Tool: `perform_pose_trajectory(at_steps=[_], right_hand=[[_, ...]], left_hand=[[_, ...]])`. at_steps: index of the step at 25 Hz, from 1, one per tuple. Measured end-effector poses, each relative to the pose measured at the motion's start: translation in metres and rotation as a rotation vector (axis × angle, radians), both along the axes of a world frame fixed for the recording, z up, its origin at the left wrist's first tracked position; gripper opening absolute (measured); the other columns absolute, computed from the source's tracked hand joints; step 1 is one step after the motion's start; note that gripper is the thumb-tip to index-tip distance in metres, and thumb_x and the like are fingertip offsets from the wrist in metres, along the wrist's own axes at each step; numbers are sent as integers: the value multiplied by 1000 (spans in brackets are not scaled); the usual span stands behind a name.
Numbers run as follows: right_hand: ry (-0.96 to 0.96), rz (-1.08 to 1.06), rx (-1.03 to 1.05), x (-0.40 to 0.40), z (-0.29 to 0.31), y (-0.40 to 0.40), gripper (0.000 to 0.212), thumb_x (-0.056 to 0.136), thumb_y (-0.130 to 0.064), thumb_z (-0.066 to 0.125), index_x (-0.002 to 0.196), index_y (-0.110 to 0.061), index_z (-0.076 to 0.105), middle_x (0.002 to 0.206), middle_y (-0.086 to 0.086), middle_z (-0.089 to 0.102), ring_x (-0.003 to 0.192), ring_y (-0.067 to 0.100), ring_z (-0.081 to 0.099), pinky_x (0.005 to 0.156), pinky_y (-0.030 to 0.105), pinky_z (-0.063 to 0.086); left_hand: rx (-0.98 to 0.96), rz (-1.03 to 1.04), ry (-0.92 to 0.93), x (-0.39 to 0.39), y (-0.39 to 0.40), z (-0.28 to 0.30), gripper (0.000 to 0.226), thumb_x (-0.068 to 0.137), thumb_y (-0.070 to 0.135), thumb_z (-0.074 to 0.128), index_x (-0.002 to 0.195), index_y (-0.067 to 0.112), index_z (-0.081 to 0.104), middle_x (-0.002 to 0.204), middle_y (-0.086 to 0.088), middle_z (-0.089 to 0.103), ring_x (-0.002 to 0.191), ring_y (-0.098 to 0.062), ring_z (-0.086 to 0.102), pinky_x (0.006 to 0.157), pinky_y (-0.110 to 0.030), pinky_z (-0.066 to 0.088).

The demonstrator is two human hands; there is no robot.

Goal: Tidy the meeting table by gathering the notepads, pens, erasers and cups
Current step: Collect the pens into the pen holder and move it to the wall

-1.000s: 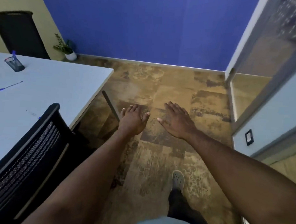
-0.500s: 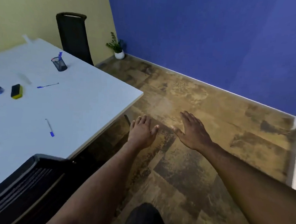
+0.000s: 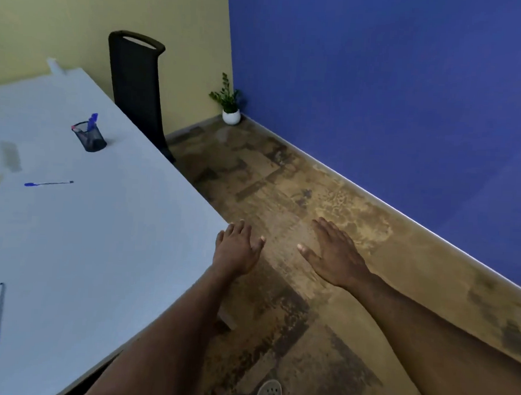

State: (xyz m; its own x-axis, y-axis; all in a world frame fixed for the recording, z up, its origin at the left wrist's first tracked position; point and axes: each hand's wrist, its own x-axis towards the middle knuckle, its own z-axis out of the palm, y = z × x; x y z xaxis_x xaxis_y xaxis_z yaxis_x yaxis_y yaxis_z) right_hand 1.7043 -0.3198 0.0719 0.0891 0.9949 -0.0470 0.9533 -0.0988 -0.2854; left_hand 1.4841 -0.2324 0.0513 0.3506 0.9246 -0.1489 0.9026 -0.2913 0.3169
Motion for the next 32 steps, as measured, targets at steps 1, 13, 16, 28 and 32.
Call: perform_pose_trajectory(at_steps=[1,13,16,28,32], right_hand=[[0,4,4,14,5,30,86,86,-75,17,154,-24,8,163,0,6,150,19,6,118,41,7],[37,358,-90,70,-39,359,82,89,-72,20,154,-23,10,163,-1,6,150,17,4,118,40,6],[36,516,-116,64,-44,432,85,86,-76,14,153,-24,12,163,-1,7,149,17,5,118,38,4],[128,1166,-116,-111,-39,571,75,92,-66,24,152,-22,22,161,1,19,149,17,12,121,41,10],[151,1305,-99,-184,-34,598,80,87,-72,17,152,-24,23,160,-1,22,148,16,14,121,43,14]], left_hand=[[-5,16,-4,11,28,3,67,99,58,22,152,17,28,162,-6,20,150,-28,13,119,-48,10],[-17,409,-54,55,270,-23,66,99,57,28,149,15,34,161,-5,24,149,-26,16,119,-47,10],[-65,568,-83,55,301,-25,63,99,55,31,148,16,38,160,-5,25,149,-26,17,119,-46,11],[-31,1195,-41,-35,319,-27,64,99,56,29,147,14,39,158,-7,31,146,-26,25,117,-44,17],[-22,1355,-77,-85,336,-32,65,99,56,29,148,15,37,159,-6,29,147,-25,24,119,-44,18]])
